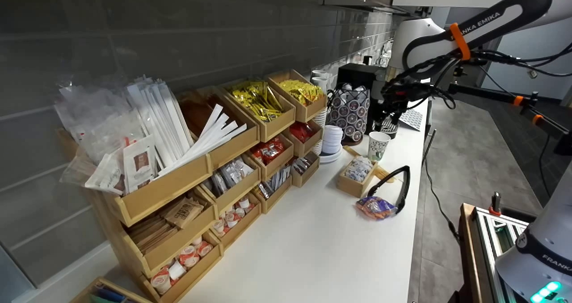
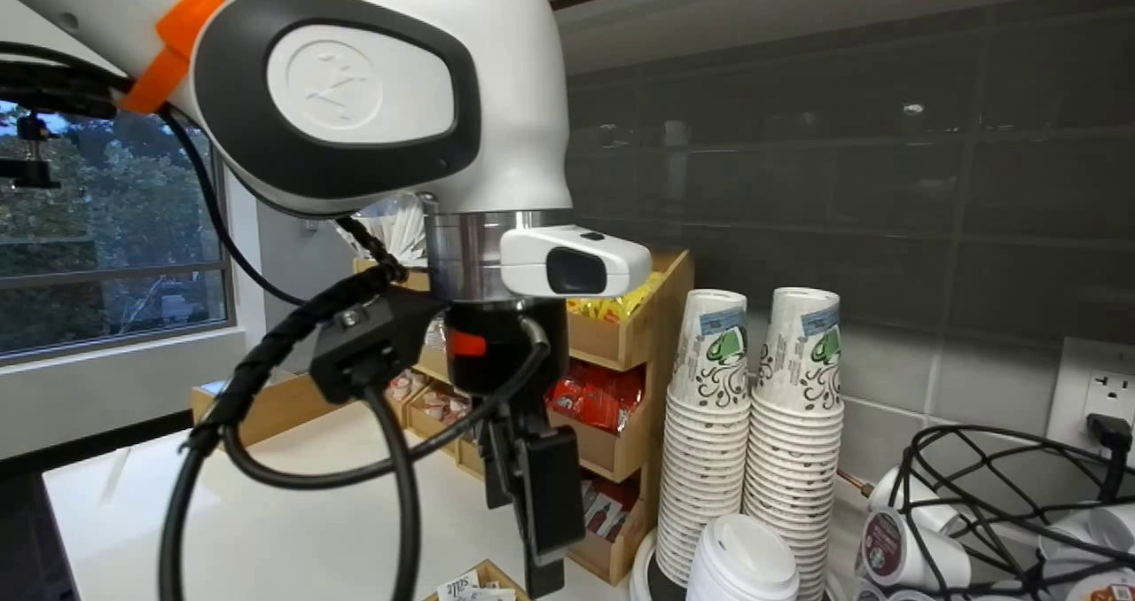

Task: Put the cup in the top cabinet

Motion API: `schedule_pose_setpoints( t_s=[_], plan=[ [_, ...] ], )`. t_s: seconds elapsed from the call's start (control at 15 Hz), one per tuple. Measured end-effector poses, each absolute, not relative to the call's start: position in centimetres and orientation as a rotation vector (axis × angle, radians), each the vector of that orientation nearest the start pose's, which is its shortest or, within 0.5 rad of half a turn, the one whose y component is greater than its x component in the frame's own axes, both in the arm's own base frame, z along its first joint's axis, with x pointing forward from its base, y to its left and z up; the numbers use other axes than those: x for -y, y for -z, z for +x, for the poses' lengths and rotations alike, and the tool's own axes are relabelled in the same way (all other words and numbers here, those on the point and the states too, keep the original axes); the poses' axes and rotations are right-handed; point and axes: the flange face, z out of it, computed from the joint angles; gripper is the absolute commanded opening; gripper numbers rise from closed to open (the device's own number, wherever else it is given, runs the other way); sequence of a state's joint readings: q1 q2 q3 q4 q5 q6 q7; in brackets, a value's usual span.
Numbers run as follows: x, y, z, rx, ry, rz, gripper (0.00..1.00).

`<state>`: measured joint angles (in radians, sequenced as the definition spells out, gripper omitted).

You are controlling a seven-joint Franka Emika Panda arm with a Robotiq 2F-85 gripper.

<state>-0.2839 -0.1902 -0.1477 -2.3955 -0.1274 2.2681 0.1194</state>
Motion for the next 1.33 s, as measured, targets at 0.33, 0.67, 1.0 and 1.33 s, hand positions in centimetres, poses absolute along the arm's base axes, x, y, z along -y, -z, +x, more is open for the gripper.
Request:
schedule_pose_setpoints(
  t_s=[0.33, 0.67, 1.0, 1.33],
  plan=[
    [21.1, -38.8, 43.1, -0.654, 0.076, -3.185, 1.0],
    [21.0, -38.8, 43.0, -0.558, 0.067, -3.204, 1.0],
    [22.5, -38.0, 42.4, -0.383, 0.035, -3.204, 1.0],
    [25.0, -35.5, 41.6, -0.301, 0.027, -3.087, 1.0]
  ],
)
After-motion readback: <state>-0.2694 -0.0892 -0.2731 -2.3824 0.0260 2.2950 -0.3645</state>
